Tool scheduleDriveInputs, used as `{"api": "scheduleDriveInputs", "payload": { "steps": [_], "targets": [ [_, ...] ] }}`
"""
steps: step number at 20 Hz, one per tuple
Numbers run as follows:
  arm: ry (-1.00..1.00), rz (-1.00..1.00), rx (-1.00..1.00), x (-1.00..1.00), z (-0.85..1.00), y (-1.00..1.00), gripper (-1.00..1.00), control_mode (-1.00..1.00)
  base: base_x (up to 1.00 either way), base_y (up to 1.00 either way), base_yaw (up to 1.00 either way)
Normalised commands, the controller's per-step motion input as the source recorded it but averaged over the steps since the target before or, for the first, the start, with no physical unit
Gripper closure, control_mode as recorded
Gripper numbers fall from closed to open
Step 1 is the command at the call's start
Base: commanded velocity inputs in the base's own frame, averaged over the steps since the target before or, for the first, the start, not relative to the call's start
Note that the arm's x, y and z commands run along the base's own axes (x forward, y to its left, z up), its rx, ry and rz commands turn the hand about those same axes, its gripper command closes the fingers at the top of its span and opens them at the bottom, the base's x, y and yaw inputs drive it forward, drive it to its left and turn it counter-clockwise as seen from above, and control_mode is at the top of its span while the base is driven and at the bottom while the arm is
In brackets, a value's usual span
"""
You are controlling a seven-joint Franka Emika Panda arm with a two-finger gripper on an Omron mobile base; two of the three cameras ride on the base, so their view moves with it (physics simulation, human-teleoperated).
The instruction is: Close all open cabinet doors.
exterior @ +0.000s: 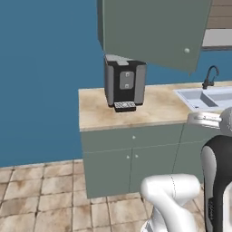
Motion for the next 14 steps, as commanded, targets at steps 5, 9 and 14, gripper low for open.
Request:
{"api": "scheduleDriveInputs", "payload": {
  "steps": [5,9,14],
  "targets": [
    [0.00,0.00,0.00,0.00,0.00,0.00,-1.00,1.00,0.51,-0.69,0.23],
    [0.00,0.00,0.00,0.00,0.00,0.00,-1.00,1.00,0.07,-0.31,0.12],
    [0.00,0.00,0.00,0.00,0.00,0.00,-1.00,1.00,0.09,0.00,0.00]
  ]
}}
